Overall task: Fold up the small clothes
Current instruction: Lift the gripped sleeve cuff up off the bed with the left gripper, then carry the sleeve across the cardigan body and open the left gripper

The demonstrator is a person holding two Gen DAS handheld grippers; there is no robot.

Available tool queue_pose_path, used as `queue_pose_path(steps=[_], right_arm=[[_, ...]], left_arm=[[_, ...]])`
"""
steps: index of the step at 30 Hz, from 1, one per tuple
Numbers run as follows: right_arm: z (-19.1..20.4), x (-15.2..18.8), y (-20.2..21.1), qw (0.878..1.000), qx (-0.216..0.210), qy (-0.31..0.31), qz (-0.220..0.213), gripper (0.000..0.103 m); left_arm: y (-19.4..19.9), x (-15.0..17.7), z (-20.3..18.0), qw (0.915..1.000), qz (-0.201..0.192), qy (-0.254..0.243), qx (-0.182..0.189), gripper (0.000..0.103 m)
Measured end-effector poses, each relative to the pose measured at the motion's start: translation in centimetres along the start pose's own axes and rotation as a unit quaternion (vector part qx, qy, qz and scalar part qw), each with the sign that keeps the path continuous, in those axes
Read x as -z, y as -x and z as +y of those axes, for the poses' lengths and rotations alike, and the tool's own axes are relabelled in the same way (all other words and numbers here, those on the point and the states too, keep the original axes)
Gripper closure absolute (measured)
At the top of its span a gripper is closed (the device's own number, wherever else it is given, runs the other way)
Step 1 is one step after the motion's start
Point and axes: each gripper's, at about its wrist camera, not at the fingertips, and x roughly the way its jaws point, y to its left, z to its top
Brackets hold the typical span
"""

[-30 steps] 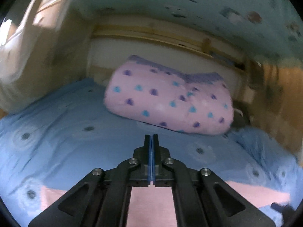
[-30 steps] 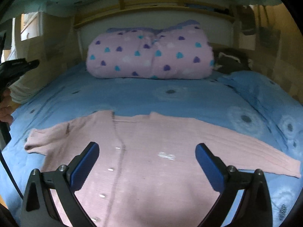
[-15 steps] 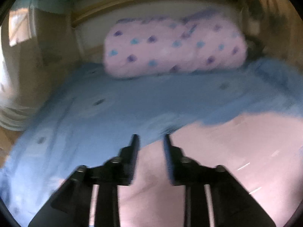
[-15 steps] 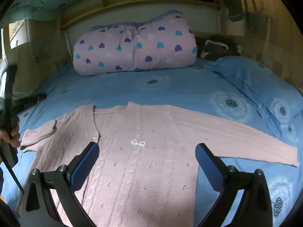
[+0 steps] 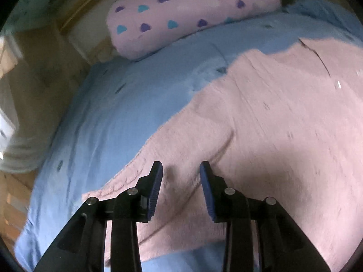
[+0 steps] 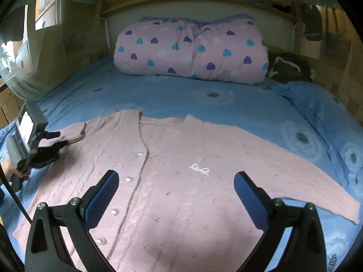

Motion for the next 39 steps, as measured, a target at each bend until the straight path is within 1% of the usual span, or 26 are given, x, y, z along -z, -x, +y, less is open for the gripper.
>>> queue_pose_path(steps=[2, 4, 5, 6, 8, 10, 11, 12, 13, 14, 16, 20, 21, 23, 25, 26, 28, 30, 31, 32, 34, 36, 37, 39], right_arm=[[0.3, 0.1, 0.0, 1.000, -0.004, 0.001, 0.003, 0.000], [0.3, 0.3, 0.1, 1.000, -0.003, 0.007, 0.003, 0.000], [0.3, 0.3, 0.1, 1.000, -0.001, 0.010, 0.004, 0.000], [0.1, 0.4, 0.1, 1.000, 0.001, 0.011, 0.004, 0.000], [-0.3, 0.5, 0.2, 1.000, 0.003, 0.009, 0.006, 0.000], [-0.9, 0.5, 0.2, 1.000, 0.002, 0.002, 0.008, 0.000], [-1.2, 0.5, 0.2, 1.000, 0.001, -0.002, 0.009, 0.000], [-1.5, 0.5, 0.2, 1.000, 0.001, -0.006, 0.011, 0.000], [-1.9, 0.6, 0.2, 1.000, 0.001, -0.011, 0.012, 0.000], [-2.0, 0.7, 0.2, 1.000, 0.000, -0.015, 0.013, 0.000], [-2.4, 0.8, 0.2, 1.000, -0.003, -0.019, 0.014, 0.000], [-2.4, 0.8, 0.3, 1.000, 0.001, -0.016, 0.012, 0.000], [-2.3, 0.7, 0.2, 1.000, 0.000, -0.016, 0.012, 0.000], [-2.1, 0.7, 0.2, 1.000, -0.002, -0.015, 0.013, 0.000], [-1.9, 0.9, 0.3, 1.000, -0.005, -0.011, 0.015, 0.000], [-1.7, 1.0, 0.4, 1.000, -0.007, -0.010, 0.016, 0.000], [-1.6, 1.2, 0.6, 1.000, -0.009, -0.004, 0.016, 0.000], [-1.9, 1.5, 0.7, 1.000, -0.002, 0.001, 0.015, 0.000], [-2.1, 1.7, 0.6, 1.000, 0.003, 0.002, 0.016, 0.000], [-2.5, 1.9, 0.6, 1.000, 0.008, -0.001, 0.019, 0.000], [-3.6, 2.2, 0.3, 0.999, 0.017, -0.015, 0.026, 0.000], [-5.1, 2.6, 0.0, 0.998, 0.022, -0.044, 0.036, 0.000], [-5.7, 2.8, -0.2, 0.997, 0.023, -0.057, 0.042, 0.000], [-6.9, 3.1, -0.6, 0.995, 0.024, -0.085, 0.052, 0.000]], left_arm=[[0.0, -0.5, -0.3, 0.9997, 0.001, 0.008, 0.021, 0.075], [-0.1, -0.8, -1.2, 0.9990, 0.001, 0.001, 0.045, 0.075], [-0.4, -1.1, -1.5, 0.9987, 0.002, -0.007, 0.051, 0.075], [-0.5, -1.1, -2.3, 0.9985, 0.003, -0.022, 0.050, 0.075], [-0.7, -1.3, -3.4, 0.9986, 0.000, -0.038, 0.038, 0.075], [-1.1, -1.6, -3.6, 0.9990, -0.004, -0.035, 0.029, 0.076], [-1.1, -1.8, -3.2, 0.9993, -0.006, -0.026, 0.027, 0.091], [-1.1, -2.0, -2.7, 0.9995, -0.005, -0.006, 0.030, 0.103], [-1.3, -2.4, -2.0, 0.9993, -0.005, 0.007, 0.037, 0.103], [-0.8, -2.6, -1.2, 0.9983, -0.014, 0.029, 0.049, 0.103], [-0.3, -3.2, -0.1, 0.9971, -0.026, 0.049, 0.052, 0.103], [1.8, -4.5, 2.1, 0.9917, -0.054, 0.089, 0.075, 0.103], [2.4, -5.1, 2.6, 0.9898, -0.062, 0.099, 0.080, 0.103], [3.7, -6.1, 3.2, 0.9838, -0.079, 0.120, 0.108, 0.103], [5.3, -7.3, 3.0, 0.9759, -0.105, 0.140, 0.130, 0.103], [6.2, -8.0, 2.5, 0.9708, -0.120, 0.148, 0.146, 0.103], [7.7, -9.3, 1.1, 0.9649, -0.144, 0.150, 0.160, 0.103], [9.0, -10.6, -1.2, 0.9608, -0.168, 0.144, 0.167, 0.103], [9.7, -11.2, -2.7, 0.9597, -0.182, 0.139, 0.164, 0.103], [10.1, -11.7, -4.2, 0.9608, -0.194, 0.135, 0.145, 0.103], [10.3, -12.4, -6.6, 0.9645, -0.197, 0.135, 0.113, 0.103], [9.6, -13.0, -8.8, 0.9658, -0.186, 0.135, 0.121, 0.103], [9.3, -13.3, -9.9, 0.9681, -0.180, 0.124, 0.123, 0.103], [9.2, -13.5, -12.1, 0.9698, -0.186, 0.100, 0.122, 0.103]])
